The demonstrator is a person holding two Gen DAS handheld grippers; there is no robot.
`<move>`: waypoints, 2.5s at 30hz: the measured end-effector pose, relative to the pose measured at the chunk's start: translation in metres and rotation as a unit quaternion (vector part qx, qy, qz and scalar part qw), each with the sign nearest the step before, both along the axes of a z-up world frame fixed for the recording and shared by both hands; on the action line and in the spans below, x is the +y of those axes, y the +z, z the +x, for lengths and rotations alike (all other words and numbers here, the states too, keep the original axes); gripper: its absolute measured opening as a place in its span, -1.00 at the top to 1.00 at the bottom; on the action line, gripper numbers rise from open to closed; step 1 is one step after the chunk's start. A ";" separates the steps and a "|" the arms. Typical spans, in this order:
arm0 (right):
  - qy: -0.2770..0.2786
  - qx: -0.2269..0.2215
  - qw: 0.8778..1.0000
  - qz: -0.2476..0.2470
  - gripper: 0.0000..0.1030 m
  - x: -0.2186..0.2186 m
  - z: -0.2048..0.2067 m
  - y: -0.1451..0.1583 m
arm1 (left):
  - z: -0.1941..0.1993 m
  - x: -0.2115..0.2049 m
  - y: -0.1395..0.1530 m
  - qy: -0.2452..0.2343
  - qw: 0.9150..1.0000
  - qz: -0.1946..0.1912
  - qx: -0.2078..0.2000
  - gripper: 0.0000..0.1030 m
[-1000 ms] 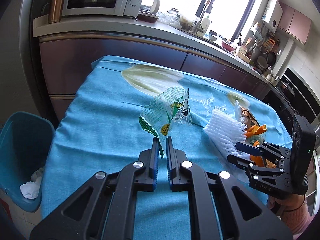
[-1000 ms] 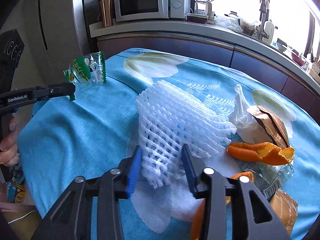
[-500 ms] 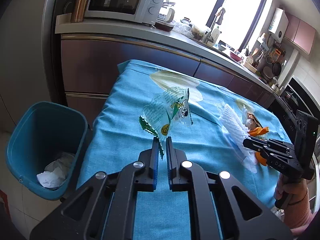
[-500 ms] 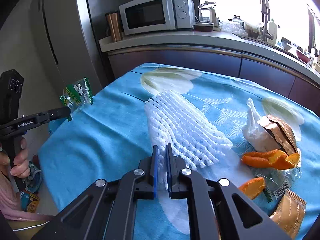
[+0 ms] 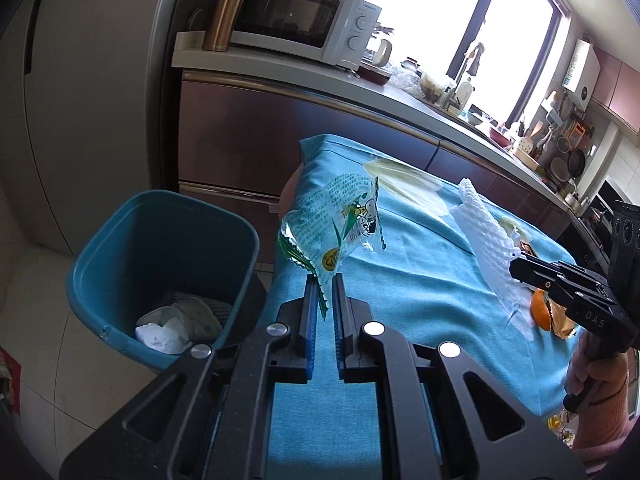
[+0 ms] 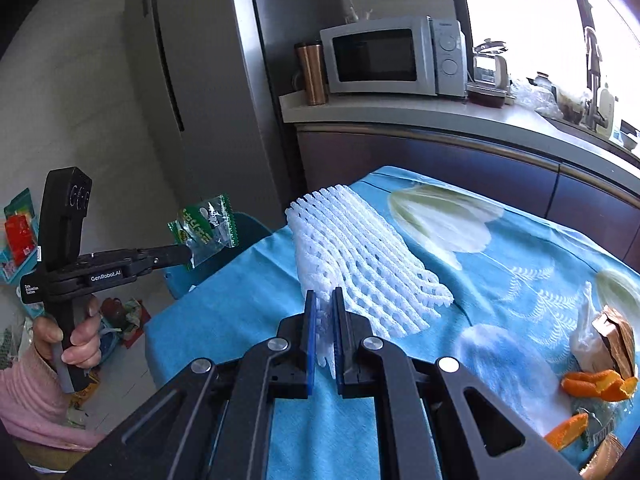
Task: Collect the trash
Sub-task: 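Carry the foam net and green wrapper over the blue trash bin, then open both tools to drop the net and wrapper into the bin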
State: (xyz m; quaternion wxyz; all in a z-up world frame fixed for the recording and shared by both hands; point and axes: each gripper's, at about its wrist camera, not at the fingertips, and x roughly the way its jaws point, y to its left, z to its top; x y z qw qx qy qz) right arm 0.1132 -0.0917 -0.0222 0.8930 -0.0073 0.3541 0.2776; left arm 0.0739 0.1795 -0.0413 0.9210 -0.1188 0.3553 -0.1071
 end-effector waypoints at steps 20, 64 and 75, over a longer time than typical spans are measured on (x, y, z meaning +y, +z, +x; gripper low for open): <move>0.125 -0.007 0.992 -0.013 0.88 0.100 0.025 0.004 | -0.007 0.082 -0.013 0.081 0.996 0.020 0.017 0.84; 0.211 0.129 0.968 -0.031 0.86 0.263 0.110 -0.068 | 0.061 0.132 -0.083 0.154 0.981 0.015 0.119 0.81; 0.185 0.155 0.970 -0.017 0.56 0.263 0.122 -0.075 | 0.076 0.133 -0.100 0.158 0.978 0.000 0.137 0.62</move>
